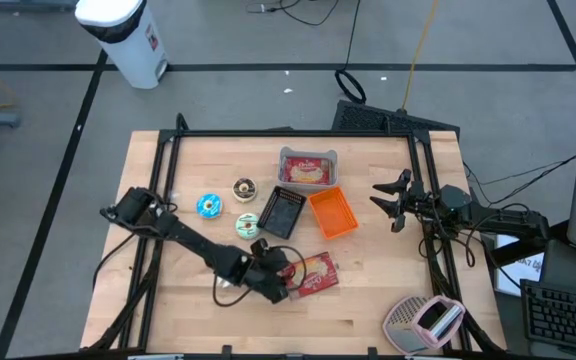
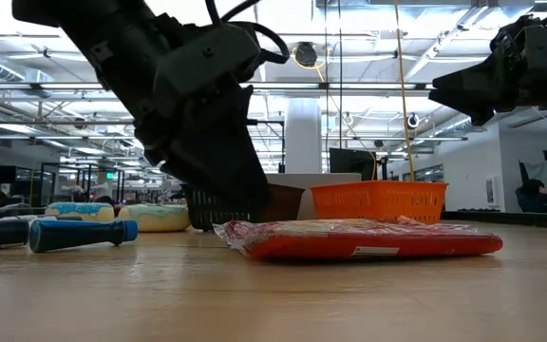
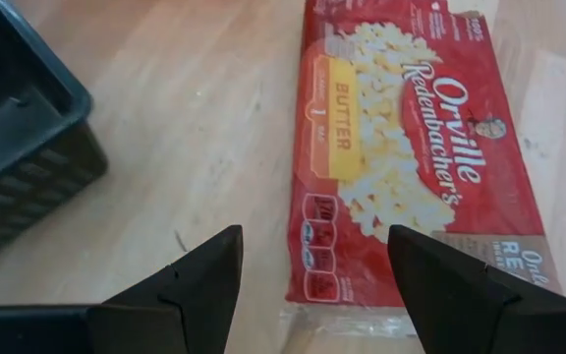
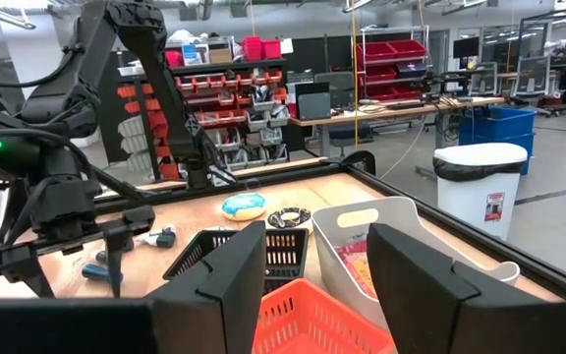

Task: Pick & Place Food Item
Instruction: Put the red popcorn bag into the white bin

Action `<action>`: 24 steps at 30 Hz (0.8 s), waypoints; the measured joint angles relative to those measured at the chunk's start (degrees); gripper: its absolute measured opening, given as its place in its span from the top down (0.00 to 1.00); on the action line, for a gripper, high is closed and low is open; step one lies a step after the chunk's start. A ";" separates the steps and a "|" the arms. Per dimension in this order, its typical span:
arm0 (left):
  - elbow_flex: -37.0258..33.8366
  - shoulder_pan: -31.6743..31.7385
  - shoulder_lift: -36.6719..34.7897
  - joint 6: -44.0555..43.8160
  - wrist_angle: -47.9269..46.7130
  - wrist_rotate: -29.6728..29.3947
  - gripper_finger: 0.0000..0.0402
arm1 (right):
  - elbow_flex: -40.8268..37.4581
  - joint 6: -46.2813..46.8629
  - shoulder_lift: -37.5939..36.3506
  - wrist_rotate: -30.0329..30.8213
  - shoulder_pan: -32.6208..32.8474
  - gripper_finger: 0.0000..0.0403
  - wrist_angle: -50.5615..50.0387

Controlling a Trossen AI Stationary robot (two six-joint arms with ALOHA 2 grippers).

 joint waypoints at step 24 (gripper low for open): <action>0.02 0.08 0.00 -1.20 -1.07 3.24 0.37 | 0.00 0.00 0.00 0.00 -0.02 0.59 0.00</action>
